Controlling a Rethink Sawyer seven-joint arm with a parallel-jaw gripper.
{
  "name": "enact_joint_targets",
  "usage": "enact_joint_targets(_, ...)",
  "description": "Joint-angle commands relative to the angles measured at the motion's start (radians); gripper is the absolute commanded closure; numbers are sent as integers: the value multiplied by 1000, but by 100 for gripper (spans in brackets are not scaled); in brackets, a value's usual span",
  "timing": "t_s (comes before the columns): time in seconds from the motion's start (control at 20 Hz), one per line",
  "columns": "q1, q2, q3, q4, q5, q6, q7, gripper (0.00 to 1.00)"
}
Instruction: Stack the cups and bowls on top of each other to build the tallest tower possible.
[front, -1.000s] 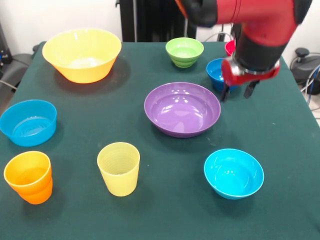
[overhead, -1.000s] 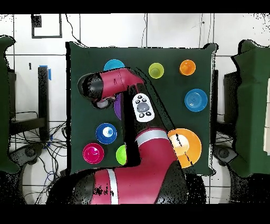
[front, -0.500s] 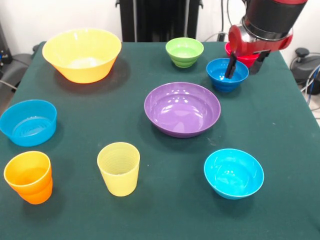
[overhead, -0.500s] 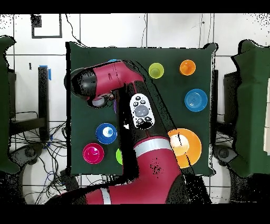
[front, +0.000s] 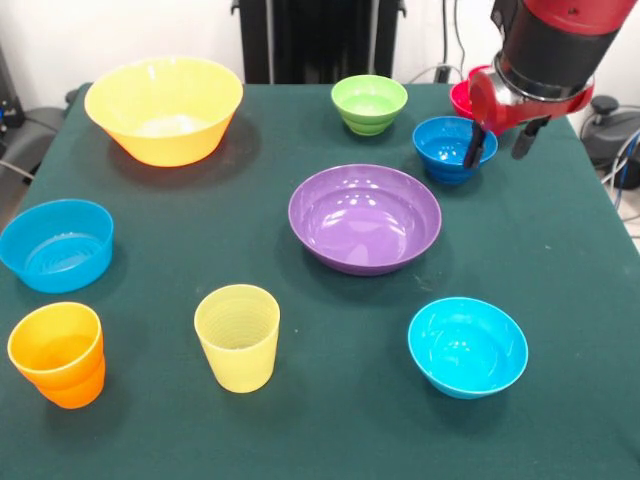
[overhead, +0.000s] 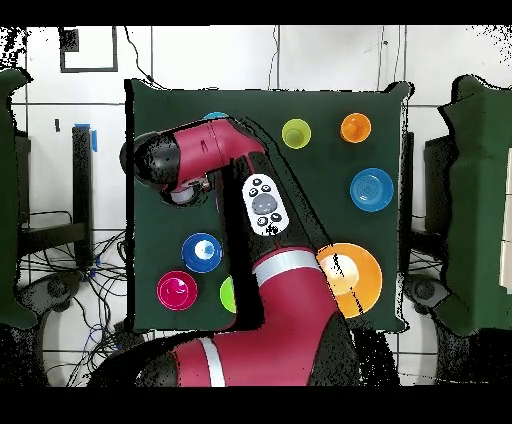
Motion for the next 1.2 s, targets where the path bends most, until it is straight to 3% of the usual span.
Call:
enact_joint_targets(0.05, -54, 119, 96, -22, -72, 9, -321, 0)
enact_joint_targets(0.25, -64, 126, 108, -50, -83, 48, -335, 0)
enact_joint_targets(0.6, -97, 135, 123, -39, -114, 22, -336, 0)
enact_joint_targets(1.2, -124, 73, 145, 77, -120, -2, -262, 0)
